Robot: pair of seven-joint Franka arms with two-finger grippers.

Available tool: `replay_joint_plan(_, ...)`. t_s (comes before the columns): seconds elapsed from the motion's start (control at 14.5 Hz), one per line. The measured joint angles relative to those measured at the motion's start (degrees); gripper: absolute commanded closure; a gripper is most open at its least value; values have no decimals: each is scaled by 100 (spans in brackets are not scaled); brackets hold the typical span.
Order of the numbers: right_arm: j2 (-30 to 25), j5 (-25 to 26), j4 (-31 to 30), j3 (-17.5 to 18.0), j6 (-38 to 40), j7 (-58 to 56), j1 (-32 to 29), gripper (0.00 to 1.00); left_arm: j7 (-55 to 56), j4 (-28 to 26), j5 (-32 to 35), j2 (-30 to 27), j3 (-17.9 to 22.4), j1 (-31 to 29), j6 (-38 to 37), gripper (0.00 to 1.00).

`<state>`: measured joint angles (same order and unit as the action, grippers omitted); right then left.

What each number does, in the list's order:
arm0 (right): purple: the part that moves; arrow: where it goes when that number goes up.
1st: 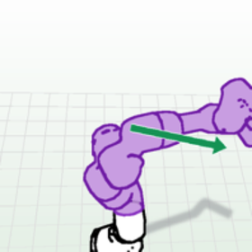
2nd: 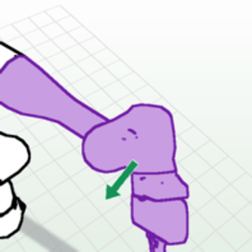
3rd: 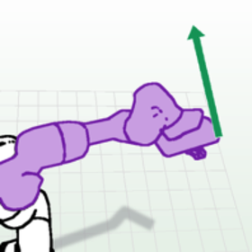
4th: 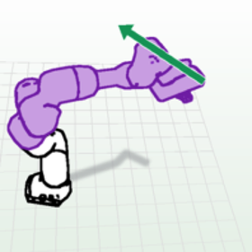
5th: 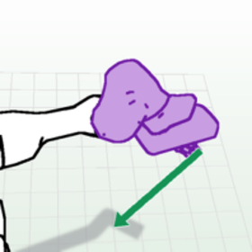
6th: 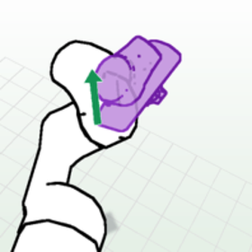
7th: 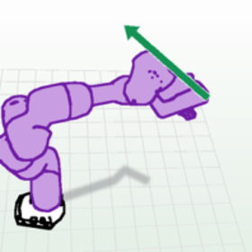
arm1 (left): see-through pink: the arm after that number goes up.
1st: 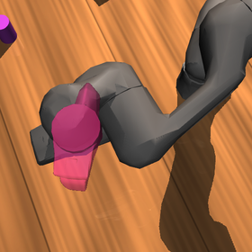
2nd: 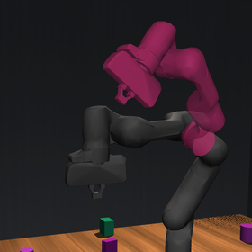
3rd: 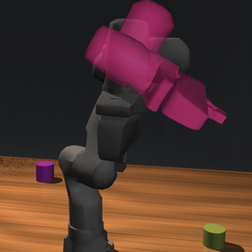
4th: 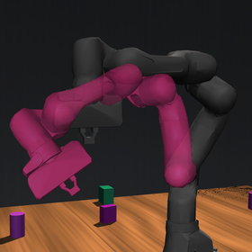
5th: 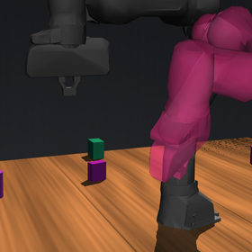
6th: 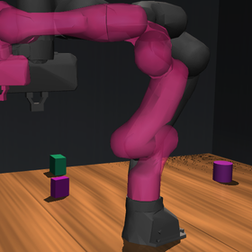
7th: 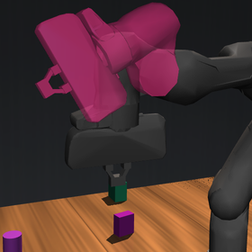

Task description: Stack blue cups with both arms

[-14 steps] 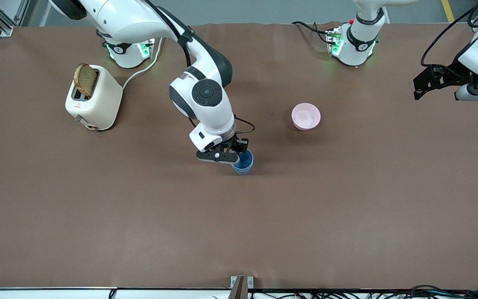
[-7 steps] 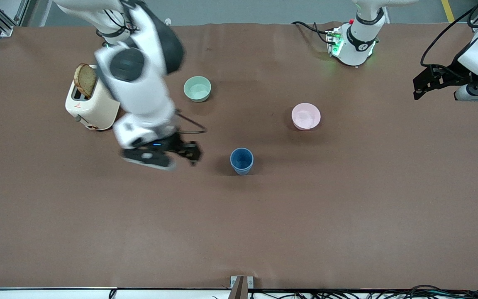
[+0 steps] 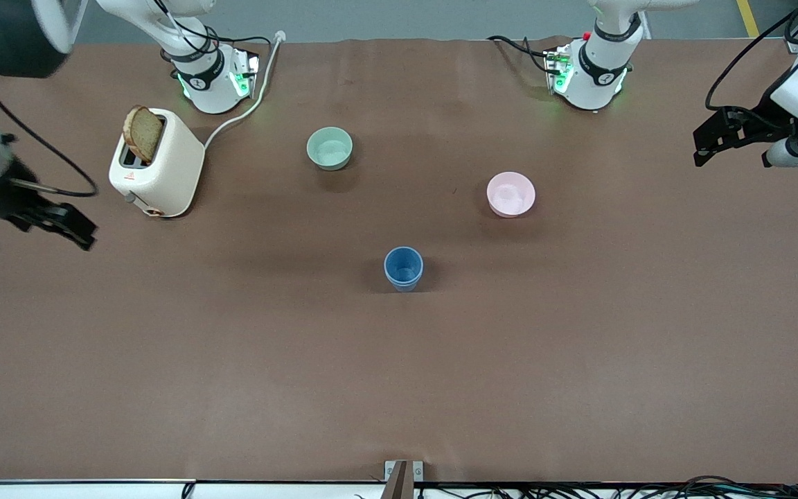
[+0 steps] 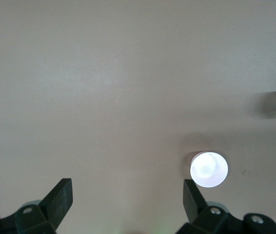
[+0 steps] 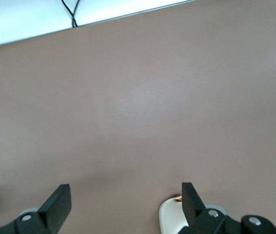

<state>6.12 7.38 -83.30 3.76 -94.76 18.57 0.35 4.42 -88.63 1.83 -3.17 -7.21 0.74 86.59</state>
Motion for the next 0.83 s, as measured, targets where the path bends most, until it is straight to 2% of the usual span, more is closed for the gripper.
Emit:
replay_joint_plan(0.07,-111,-205,-96,-260,32,-471,-19,0,0,23,0,6,2,0,0,0)
replay_joint_plan(0.21,-233,-407,-196,-483,164,-1086,-170,0,0,38,0,15,4,-1,0,0)
replay_joint_plan(0.55,-273,-679,-132,-460,250,-1216,-189,0,0,43,0,28,4,-1,0,0)
replay_joint_plan(0.83,-290,-705,8,-457,484,-1257,-188,0,0,44,0,28,4,-1,0,0)
